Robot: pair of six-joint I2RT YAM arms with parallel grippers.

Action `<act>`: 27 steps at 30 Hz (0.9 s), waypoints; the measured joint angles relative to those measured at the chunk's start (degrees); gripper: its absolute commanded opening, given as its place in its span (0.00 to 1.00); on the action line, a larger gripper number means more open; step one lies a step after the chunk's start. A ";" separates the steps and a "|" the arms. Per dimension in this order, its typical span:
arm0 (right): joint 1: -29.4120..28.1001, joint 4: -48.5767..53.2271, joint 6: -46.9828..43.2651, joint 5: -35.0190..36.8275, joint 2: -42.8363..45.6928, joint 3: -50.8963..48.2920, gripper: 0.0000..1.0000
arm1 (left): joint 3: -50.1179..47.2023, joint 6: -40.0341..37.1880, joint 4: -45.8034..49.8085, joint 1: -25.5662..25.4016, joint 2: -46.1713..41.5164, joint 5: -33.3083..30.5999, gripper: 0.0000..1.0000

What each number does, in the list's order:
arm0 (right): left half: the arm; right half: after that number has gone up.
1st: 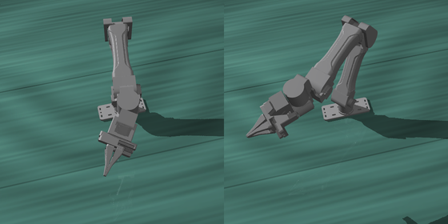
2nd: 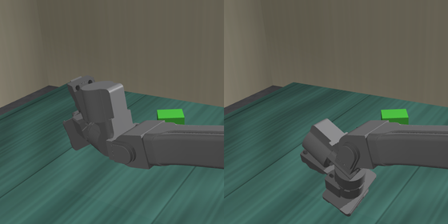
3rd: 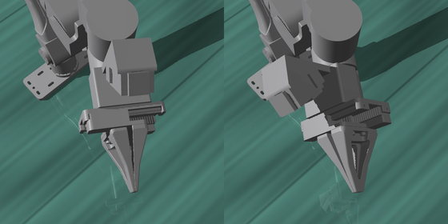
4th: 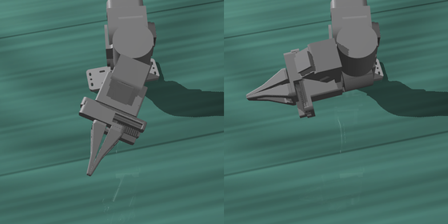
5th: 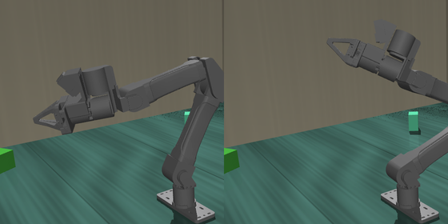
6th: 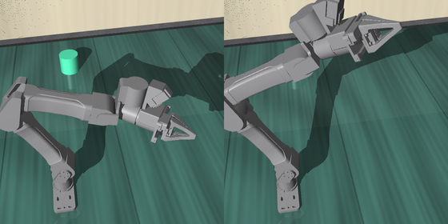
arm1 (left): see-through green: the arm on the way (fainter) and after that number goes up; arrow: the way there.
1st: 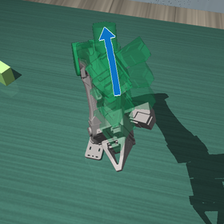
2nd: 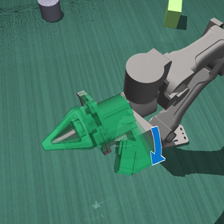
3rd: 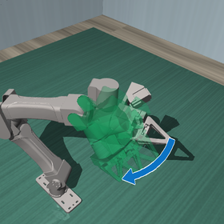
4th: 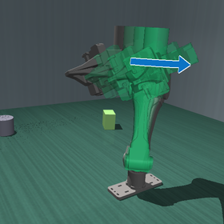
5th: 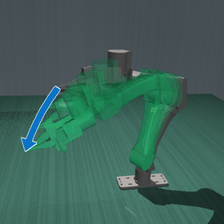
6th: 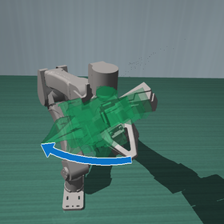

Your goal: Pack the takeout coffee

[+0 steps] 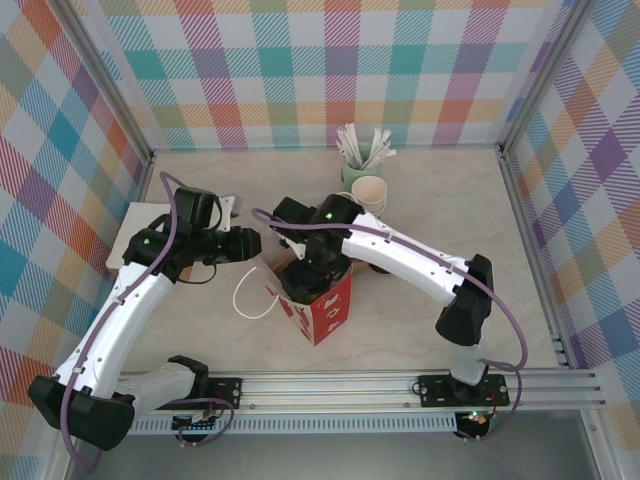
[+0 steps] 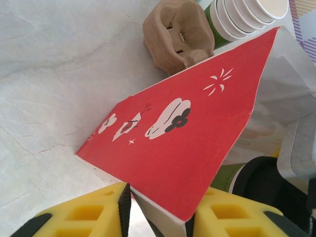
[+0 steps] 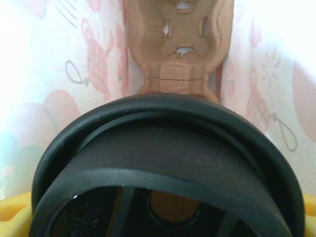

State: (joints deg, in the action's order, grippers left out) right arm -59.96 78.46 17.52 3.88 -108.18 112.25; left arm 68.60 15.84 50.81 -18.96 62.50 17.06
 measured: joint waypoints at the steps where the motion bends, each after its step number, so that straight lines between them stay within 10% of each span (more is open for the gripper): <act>1: 0.02 0.20 -0.20 0.22 0.00 0.00 0.85 | 0.00 0.00 0.07 0.00 0.00 -0.02 0.31; 27: 0.31 -3.17 -0.39 -5.20 -0.04 -4.04 0.85 | 0.76 0.26 0.02 0.00 0.44 0.50 0.36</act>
State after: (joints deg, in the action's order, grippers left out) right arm -59.66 75.29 17.12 -1.32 -108.22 108.20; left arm 69.36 16.10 50.83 -18.96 62.94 17.56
